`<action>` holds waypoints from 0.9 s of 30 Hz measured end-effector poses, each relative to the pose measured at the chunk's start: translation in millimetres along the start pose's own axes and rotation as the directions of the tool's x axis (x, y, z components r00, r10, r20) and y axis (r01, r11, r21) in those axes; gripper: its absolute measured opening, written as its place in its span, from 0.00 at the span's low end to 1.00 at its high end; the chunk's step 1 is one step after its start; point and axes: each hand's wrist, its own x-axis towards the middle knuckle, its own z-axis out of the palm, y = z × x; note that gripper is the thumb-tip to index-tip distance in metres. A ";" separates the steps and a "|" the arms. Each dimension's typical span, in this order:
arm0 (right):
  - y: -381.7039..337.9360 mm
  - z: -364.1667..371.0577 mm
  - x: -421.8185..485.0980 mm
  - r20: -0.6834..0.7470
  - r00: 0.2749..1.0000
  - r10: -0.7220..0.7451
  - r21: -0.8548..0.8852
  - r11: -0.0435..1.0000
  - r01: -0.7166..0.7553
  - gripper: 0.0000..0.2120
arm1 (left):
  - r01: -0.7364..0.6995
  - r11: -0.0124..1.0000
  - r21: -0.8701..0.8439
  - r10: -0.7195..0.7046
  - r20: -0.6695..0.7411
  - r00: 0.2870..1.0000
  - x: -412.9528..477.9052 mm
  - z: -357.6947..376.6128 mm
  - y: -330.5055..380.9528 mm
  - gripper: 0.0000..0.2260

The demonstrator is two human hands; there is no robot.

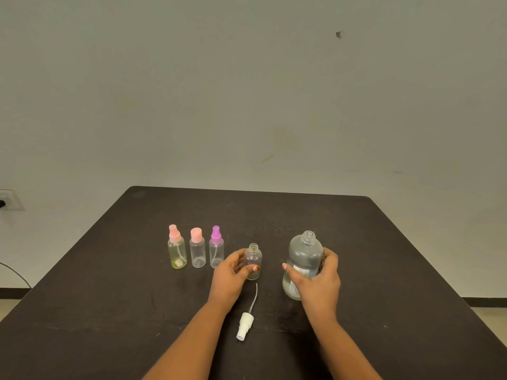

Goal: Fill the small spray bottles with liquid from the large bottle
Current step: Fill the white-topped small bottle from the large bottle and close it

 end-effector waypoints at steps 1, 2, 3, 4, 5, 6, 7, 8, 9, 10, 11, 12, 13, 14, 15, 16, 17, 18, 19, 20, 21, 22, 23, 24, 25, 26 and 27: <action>-0.5 -0.3 1.7 0.014 1.000 -0.005 -0.008 1.000 0.005 0.33 | 0.002 1.000 -0.002 -0.002 -0.005 1.000 0.2 -0.1 -0.4 0.20; -1.2 -0.7 3.5 0.030 0.999 -0.016 -0.017 1.000 0.016 0.33 | 0.002 1.000 -0.011 -0.002 -0.010 1.000 0.2 -0.4 -0.8 0.21; -2.3 -1.0 5.6 0.046 0.998 -0.030 -0.026 0.999 0.031 0.32 | 0.005 1.000 -0.017 -0.005 -0.015 1.000 0.8 -0.7 -1.5 0.22; -3.7 -1.4 7.7 0.064 0.997 -0.044 -0.037 0.998 0.047 0.32 | 0.009 1.000 -0.022 -0.010 -0.015 1.000 1.4 -1.1 -2.4 0.22; -5.7 -1.7 10.0 0.080 0.995 -0.055 -0.049 0.997 0.059 0.32 | 0.013 1.000 -0.022 -0.013 -0.013 1.000 2.0 -1.3 -2.5 0.23; -7.5 -2.2 12.3 0.093 0.994 -0.065 -0.060 0.996 0.071 0.32 | 0.014 1.000 -0.024 -0.015 -0.011 1.000 2.3 -1.4 -2.3 0.23; -9.1 -2.2 14.7 0.104 0.992 -0.075 -0.073 0.994 0.083 0.31 | 0.015 1.000 -0.024 -0.015 -0.007 1.000 2.5 -1.7 -1.9 0.23; -10.2 -1.8 17.0 0.117 0.989 -0.089 -0.089 0.991 0.099 0.31 | 0.015 1.000 -0.027 -0.015 -0.002 1.000 3.0 -1.5 -1.9 0.24; -10.2 -1.1 19.5 0.129 0.986 -0.106 -0.106 0.987 0.120 0.31 | 0.013 1.000 -0.027 -0.013 0.002 1.000 3.6 -1.2 -2.1 0.24; -9.4 -0.2 22.3 0.142 0.981 -0.129 -0.124 0.981 0.147 0.31 | 0.011 1.000 -0.025 -0.011 0.004 1.000 4.0 -0.8 -2.5 0.24; -7.8 1.0 24.8 0.158 0.976 -0.148 -0.146 0.974 0.171 0.30 | 0.009 1.000 -0.020 -0.009 0.005 1.000 4.3 -0.2 -2.7 0.24; -7.1 1.7 27.0 0.182 0.970 -0.161 -0.170 0.966 0.192 0.31 | 0.006 1.000 -0.018 -0.006 0.006 1.000 4.3 0.2 -2.9 0.24; -6.7 2.6 29.0 0.209 0.963 -0.168 -0.197 0.958 0.210 0.31 | 0.006 1.000 -0.016 -0.006 0.006 1.000 4.5 0.5 -3.0 0.24; -6.8 3.5 31.2 0.237 0.956 -0.173 -0.224 0.948 0.227 0.31 | 0.007 1.000 -0.016 -0.007 0.007 1.000 4.5 0.7 -3.1 0.24; -7.4 4.3 33.2 0.262 0.948 -0.182 -0.251 0.935 0.249 0.31 | 0.009 1.000 -0.018 -0.009 0.009 1.000 4.4 0.8 -2.9 0.23; -7.5 5.4 34.9 0.282 0.940 -0.192 -0.279 0.921 0.272 0.31 | 0.010 1.000 -0.020 -0.010 0.012 1.000 4.2 1.0 -2.6 0.23; -7.9 6.6 36.2 0.297 0.934 -0.199 -0.307 0.906 0.291 0.32 | 0.007 1.000 -0.017 -0.007 0.013 1.000 4.1 1.2 -2.6 0.23; -8.6 7.9 37.3 0.311 0.929 -0.203 -0.330 0.893 0.306 0.32 | 0.004 1.000 -0.011 -0.004 0.012 1.000 3.9 1.4 -2.6 0.23; -8.2 9.2 38.4 0.324 0.922 -0.211 -0.346 0.881 0.323 0.32 | 0.000 1.000 -0.005 0.000 0.010 1.000 3.9 1.7 -2.2 0.23; -7.5 10.4 39.5 0.336 0.914 -0.226 -0.356 0.868 0.345 0.32 | -0.001 1.000 -0.005 0.001 0.008 1.000 4.0 1.9 -1.9 0.23; -6.6 11.2 39.9 0.351 0.906 -0.236 -0.369 0.855 0.365 0.31 | -0.002 1.000 -0.006 0.003 0.009 1.000 3.8 2.3 -1.5 0.23; -5.8 11.8 40.0 0.363 0.899 -0.244 -0.384 0.840 0.383 0.31 | -0.002 1.000 -0.004 0.002 0.011 1.000 3.3 2.7 -0.7 0.23; -4.9 12.2 40.2 0.370 0.895 -0.251 -0.402 0.825 0.397 0.30 | -0.003 1.000 -0.002 0.003 0.015 1.000 2.5 3.0 0.1 0.22; -4.4 12.6 40.5 0.376 0.890 -0.256 -0.418 0.811 0.410 0.30 | -0.003 1.000 0.001 0.003 0.020 1.000 1.9 3.0 0.5 0.22; -3.9 13.1 40.7 0.381 0.886 -0.264 -0.428 0.799 0.422 0.30 | -0.003 1.000 0.004 0.003 0.024 1.000 1.6 3.0 0.8 0.21; -2.8 13.8 41.3 0.387 0.882 -0.269 -0.432 0.792 0.431 0.31 | -0.004 1.000 0.007 0.004 0.026 1.000 1.5 2.9 0.8 0.21; -2.5 14.2 41.7 0.395 0.877 -0.272 -0.434 0.787 0.439 0.31 | -0.005 1.000 0.010 0.005 0.026 1.000 1.4 2.7 1.0 0.21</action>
